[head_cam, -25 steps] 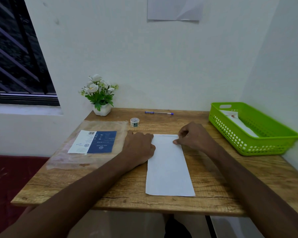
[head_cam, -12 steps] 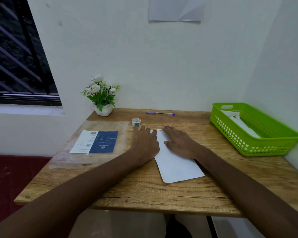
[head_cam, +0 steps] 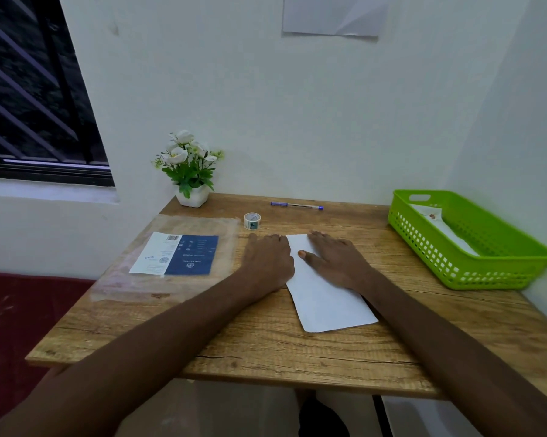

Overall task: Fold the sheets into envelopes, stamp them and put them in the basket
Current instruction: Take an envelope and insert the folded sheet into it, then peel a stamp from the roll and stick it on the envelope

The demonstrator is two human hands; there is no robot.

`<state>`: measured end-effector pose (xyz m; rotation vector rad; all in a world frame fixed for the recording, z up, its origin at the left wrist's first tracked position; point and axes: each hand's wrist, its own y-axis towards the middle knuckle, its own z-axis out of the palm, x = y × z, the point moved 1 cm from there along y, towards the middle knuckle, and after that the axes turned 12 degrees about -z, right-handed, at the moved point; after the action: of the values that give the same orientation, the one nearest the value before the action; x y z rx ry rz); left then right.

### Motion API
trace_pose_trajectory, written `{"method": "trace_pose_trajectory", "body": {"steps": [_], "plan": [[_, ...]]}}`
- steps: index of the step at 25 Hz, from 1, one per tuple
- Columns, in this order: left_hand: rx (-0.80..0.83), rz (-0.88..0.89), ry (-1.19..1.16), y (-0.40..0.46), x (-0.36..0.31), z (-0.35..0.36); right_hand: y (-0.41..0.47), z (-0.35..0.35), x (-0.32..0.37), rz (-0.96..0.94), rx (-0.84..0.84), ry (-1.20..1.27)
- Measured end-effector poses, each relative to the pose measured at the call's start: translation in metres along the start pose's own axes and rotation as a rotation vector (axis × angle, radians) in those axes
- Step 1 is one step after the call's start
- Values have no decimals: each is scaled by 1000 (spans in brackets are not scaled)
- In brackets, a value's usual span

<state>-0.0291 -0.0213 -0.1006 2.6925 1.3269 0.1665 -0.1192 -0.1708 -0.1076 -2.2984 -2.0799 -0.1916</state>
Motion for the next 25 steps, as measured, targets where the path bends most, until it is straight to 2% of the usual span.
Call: {"method": "trace_pose_trajectory", "body": {"steps": [4,7,10,12,15,18,25], "plan": [[-28,-16,-72,-2,4,-3,-1,-2,3,31,-46,44],[-119,-60,-242,-2,20,-11,-2,-10,8,42,-187,89],[-299,-149,-392,11,54,-28,5,-20,21,-42,-295,40],[-346,-211,-419,20,81,-34,18,-27,37,-130,-331,54],[-333,-279,-445,29,106,-34,48,-31,62,-162,-401,167],[-303,-314,-474,31,114,-30,76,-26,81,-127,-411,152],[-337,-236,-529,36,110,-23,99,-14,80,-114,-385,67]]}}
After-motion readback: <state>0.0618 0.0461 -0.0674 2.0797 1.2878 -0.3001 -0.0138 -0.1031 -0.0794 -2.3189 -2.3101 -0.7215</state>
